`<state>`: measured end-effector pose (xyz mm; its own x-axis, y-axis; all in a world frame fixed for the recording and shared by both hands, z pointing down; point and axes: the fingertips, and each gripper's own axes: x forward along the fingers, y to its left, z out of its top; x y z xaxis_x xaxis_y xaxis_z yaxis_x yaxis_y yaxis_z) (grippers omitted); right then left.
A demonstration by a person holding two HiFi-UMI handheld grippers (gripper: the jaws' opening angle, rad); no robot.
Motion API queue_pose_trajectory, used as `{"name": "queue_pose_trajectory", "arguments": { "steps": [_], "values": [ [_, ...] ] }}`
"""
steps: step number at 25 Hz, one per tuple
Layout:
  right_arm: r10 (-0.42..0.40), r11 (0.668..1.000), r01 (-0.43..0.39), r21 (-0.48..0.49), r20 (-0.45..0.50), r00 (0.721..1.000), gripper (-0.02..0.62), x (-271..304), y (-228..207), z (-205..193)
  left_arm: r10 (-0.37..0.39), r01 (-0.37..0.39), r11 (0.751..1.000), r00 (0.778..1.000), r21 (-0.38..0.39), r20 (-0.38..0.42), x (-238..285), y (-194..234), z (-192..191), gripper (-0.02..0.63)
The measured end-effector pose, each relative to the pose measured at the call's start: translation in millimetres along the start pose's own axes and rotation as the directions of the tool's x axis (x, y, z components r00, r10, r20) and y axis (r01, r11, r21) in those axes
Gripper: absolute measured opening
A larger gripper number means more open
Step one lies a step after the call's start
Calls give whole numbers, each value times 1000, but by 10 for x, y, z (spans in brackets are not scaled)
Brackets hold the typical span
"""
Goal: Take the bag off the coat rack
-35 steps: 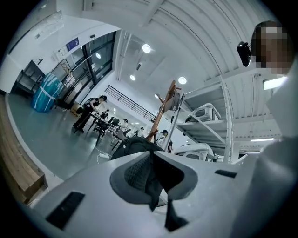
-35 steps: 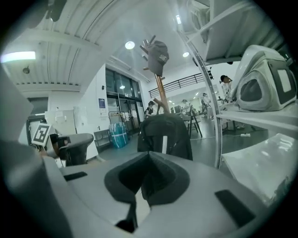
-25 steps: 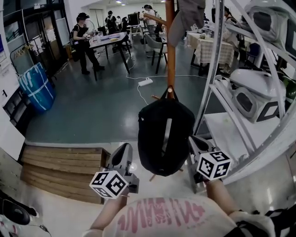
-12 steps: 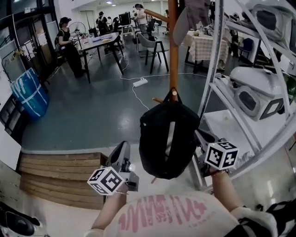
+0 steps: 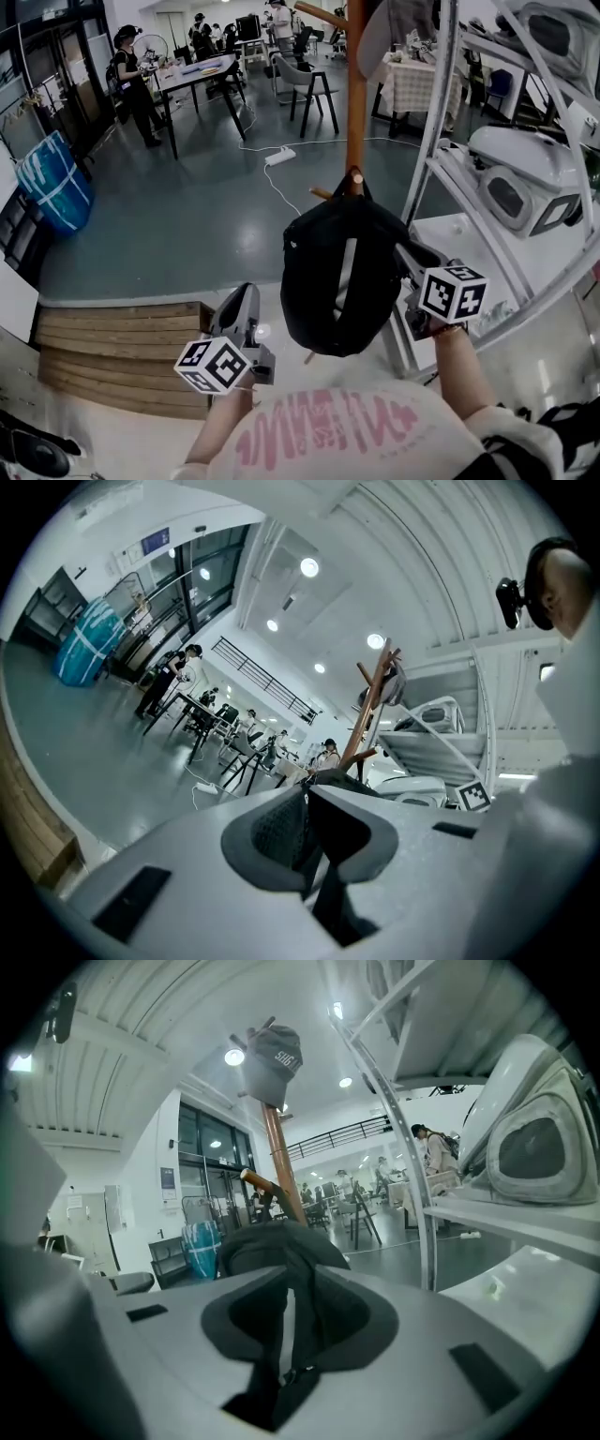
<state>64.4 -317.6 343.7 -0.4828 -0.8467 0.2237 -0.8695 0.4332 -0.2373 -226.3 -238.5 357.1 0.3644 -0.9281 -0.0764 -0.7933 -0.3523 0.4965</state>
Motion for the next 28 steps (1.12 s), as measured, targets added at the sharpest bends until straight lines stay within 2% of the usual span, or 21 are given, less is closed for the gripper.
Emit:
{"name": "queue_pose_trajectory", "arguments": {
  "steps": [5, 11, 16, 23, 28],
  "values": [
    [36, 999, -37, -37, -37, 999, 180, 81, 58, 49, 2, -2, 1000, 1000, 15, -2, -13, 28, 2, 23],
    [36, 991, -35, -127, 5, 999, 260, 98, 93, 246, 15, -15, 1000, 1000, 7, -10, -26, 67, -63, 23],
    [22, 984, -20, -176, 8, 1000, 295, 216, 51, 280, 14, -13, 1000, 1000, 8, -23, -35, 68, -118, 23],
    [-28, 958, 8, -285, -66, 997, 350, 302, -76, 170, 39, -38, 999, 999, 20, -33, -35, 83, -140, 23],
    [-21, 967, -6, -255, -102, 995, 365, 433, -236, 128, 59, -59, 998, 997, 17, -49, -24, 143, -231, 23]
  ]
}}
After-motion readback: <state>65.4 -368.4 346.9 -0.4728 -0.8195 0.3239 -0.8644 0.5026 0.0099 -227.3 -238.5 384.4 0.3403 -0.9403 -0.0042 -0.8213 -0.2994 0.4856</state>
